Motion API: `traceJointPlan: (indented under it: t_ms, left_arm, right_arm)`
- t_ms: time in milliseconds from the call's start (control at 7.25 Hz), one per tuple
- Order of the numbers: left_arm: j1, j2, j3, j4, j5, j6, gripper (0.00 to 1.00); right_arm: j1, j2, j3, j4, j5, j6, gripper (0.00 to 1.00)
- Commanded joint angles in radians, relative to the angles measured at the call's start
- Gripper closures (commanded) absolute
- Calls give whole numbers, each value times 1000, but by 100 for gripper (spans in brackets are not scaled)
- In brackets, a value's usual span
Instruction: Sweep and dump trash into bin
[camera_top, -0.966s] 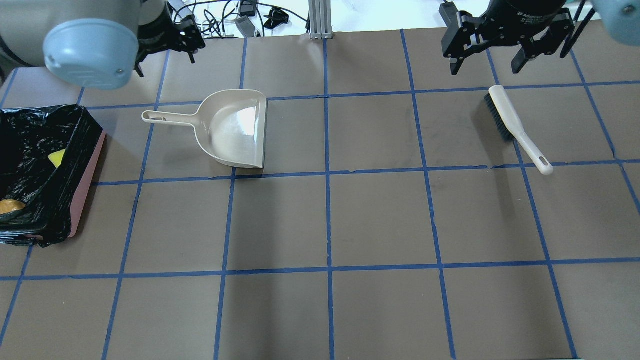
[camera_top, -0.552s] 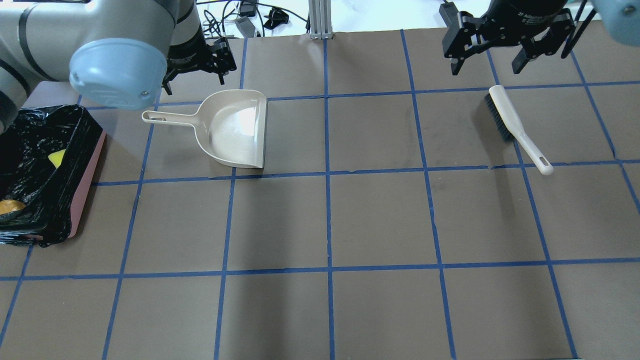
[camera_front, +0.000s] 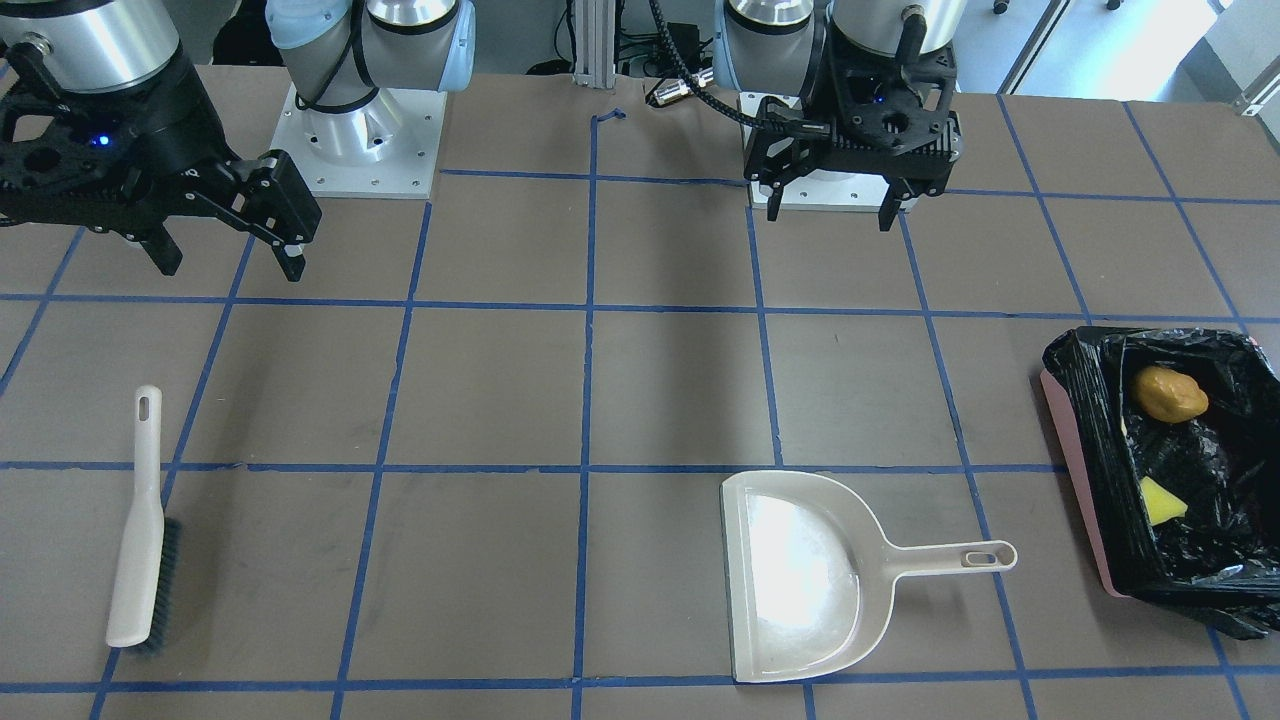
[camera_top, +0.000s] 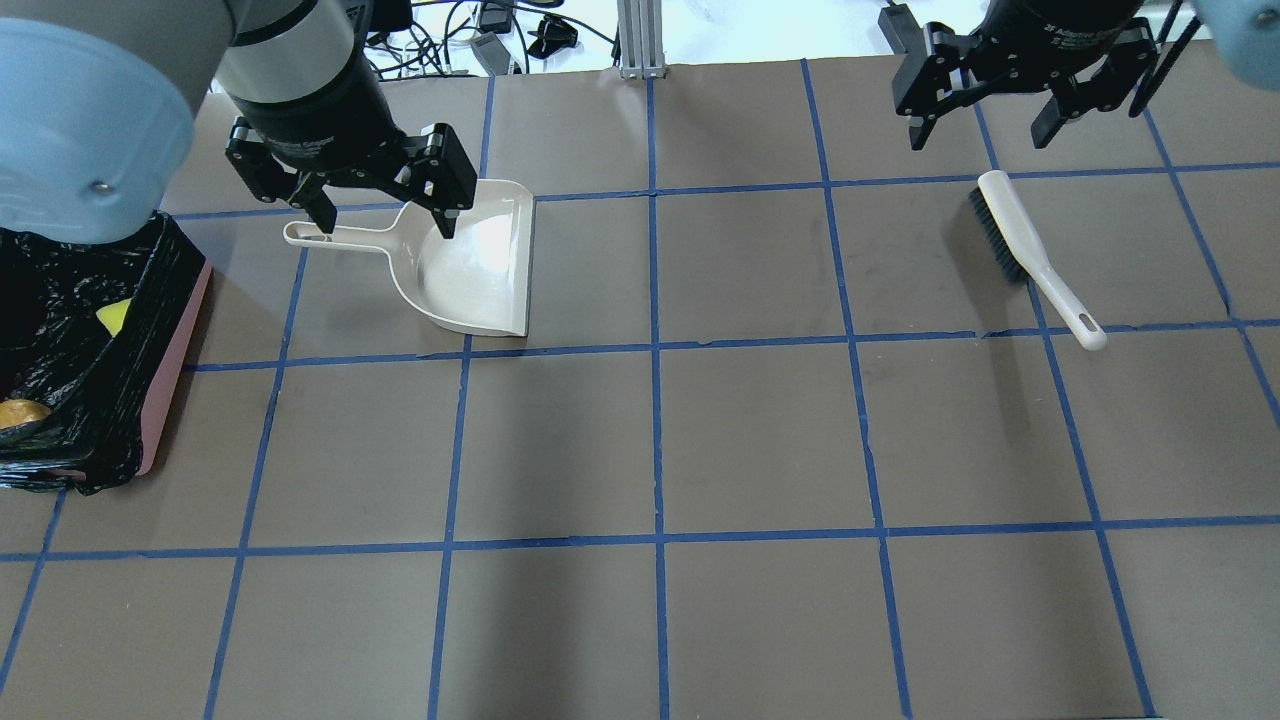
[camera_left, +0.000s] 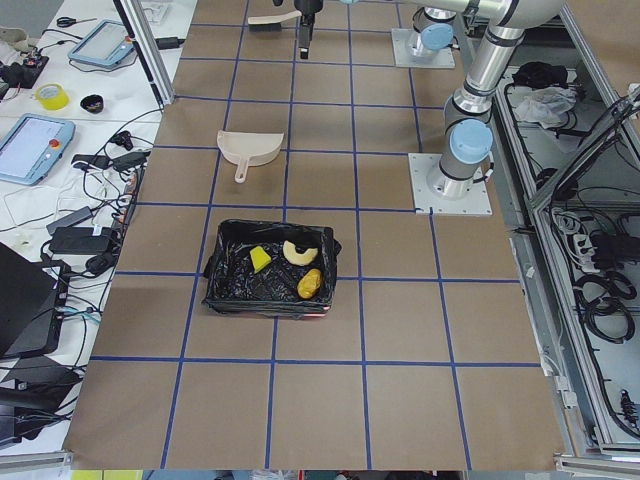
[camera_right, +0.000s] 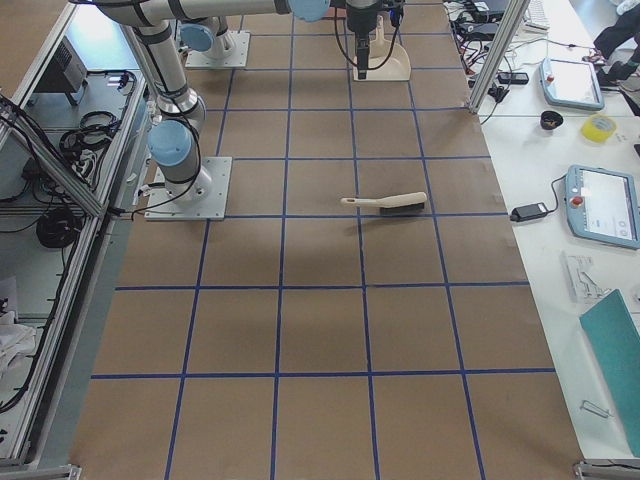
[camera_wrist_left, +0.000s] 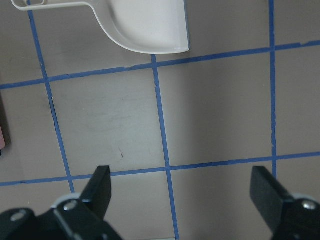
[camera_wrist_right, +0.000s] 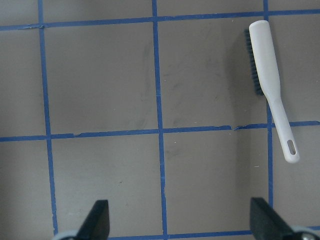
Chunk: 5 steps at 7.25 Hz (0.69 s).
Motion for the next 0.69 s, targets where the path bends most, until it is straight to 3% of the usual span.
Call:
traceJointPlan:
  t_ms: [0, 276, 552]
  left_arm:
    - [85, 11, 3, -16, -17, 40, 0]
    - [193, 8, -4, -13, -23, 119, 0]
    - [232, 5, -7, -8, -16, 120, 0]
  right_arm:
    - [0, 0, 1, 2, 2, 0, 0]
    - [0, 0, 1, 3, -2, 0, 0]
    - [0, 0, 1, 3, -1, 1, 0]
